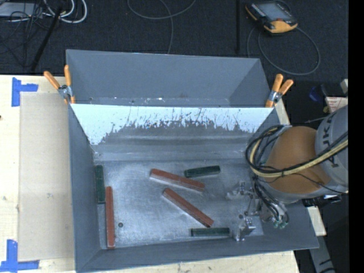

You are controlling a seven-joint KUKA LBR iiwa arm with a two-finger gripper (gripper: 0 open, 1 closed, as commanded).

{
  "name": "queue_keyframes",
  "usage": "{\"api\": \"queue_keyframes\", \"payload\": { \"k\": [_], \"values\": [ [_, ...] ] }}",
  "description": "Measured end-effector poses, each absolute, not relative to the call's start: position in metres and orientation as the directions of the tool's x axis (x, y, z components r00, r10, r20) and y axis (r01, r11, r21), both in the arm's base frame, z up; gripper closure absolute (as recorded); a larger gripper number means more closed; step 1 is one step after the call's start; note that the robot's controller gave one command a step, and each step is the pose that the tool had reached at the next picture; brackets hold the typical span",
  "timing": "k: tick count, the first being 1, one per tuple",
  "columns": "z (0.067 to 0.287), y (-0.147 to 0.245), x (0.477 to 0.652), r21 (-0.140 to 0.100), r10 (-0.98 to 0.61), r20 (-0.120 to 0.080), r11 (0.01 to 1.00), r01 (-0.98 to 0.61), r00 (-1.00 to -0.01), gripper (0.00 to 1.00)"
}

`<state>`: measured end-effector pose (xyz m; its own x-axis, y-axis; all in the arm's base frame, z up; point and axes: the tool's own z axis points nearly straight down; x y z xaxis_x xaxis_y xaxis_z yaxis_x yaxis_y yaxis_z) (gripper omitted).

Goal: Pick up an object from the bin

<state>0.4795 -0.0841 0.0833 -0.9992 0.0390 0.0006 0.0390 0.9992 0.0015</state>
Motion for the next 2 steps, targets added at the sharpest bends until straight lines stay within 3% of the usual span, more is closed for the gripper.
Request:
{"api": "queue_keyframes", "payload": {
  "k": [1, 2],
  "values": [
    [0.086, -0.072, 0.483, 0.000, 0.078, 0.002, 0.997, 0.078, -0.997, 0.00],
    [0.080, -0.014, 0.480, 0.002, -0.199, 0.002, 0.980, -0.199, -0.980, 1.00]
  ]
}}
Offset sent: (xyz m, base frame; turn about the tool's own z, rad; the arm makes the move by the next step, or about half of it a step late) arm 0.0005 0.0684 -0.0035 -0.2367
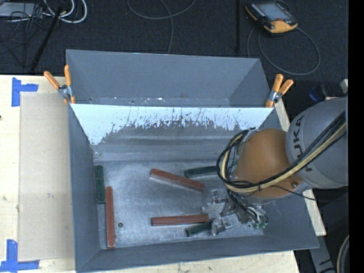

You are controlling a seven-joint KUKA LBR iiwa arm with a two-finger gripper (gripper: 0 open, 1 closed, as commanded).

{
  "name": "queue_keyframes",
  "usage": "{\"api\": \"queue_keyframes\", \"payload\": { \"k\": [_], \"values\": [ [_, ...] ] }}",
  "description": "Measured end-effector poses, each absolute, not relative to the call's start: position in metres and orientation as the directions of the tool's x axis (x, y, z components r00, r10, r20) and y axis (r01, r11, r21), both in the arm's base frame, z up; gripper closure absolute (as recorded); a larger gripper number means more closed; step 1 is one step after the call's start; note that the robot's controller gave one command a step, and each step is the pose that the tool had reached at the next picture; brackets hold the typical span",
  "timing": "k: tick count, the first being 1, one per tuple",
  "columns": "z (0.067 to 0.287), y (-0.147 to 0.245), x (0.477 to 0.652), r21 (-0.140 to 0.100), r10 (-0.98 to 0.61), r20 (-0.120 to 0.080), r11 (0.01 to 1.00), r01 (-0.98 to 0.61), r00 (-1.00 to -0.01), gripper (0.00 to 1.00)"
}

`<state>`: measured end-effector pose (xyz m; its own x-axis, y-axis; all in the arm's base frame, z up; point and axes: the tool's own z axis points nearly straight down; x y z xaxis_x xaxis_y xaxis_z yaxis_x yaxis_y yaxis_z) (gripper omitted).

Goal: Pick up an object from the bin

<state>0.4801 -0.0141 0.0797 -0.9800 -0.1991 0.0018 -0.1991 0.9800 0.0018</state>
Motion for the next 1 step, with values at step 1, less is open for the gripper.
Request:
{"api": "queue_keyframes", "payload": {
  "k": [1],
  "values": [
    [0.0797, -0.0140, 0.4801, 0.002, -0.200, 0.002, 0.980, -0.200, -0.980, 1.00]
  ]
}}
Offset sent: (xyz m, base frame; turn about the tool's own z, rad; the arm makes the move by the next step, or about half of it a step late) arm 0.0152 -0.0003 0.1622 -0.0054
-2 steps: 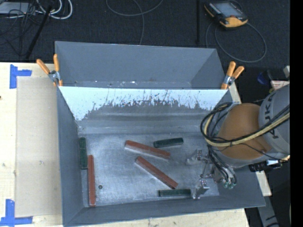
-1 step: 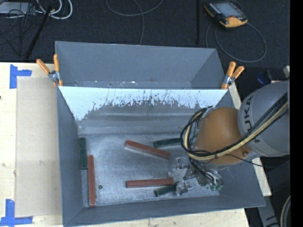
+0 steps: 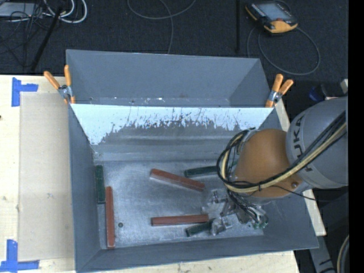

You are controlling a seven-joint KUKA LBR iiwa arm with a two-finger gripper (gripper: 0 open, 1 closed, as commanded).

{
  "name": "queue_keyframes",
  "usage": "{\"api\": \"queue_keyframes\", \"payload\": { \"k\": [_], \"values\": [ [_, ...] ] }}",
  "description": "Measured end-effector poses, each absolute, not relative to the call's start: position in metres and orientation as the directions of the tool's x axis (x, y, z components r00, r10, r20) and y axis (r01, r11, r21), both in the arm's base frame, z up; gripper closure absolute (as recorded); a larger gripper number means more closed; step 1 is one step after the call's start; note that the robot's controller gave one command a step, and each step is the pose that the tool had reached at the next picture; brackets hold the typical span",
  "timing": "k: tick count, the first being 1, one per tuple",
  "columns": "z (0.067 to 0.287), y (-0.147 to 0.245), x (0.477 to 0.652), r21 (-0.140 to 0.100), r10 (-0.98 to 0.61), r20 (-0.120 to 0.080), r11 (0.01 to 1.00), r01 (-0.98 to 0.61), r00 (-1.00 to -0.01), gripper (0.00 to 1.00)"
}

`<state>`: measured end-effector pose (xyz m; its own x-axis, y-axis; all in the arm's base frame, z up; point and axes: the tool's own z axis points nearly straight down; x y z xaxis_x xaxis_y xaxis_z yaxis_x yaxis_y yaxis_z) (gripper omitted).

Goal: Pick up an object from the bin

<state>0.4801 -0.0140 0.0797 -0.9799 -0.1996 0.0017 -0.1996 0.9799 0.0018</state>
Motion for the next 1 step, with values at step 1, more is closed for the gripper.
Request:
{"api": "queue_keyframes", "payload": {
  "k": [1],
  "values": [
    [0.2419, -0.0137, 0.4962, 0.000, -0.208, -0.002, 0.978, -0.208, -0.978, 1.00]
  ]
}}
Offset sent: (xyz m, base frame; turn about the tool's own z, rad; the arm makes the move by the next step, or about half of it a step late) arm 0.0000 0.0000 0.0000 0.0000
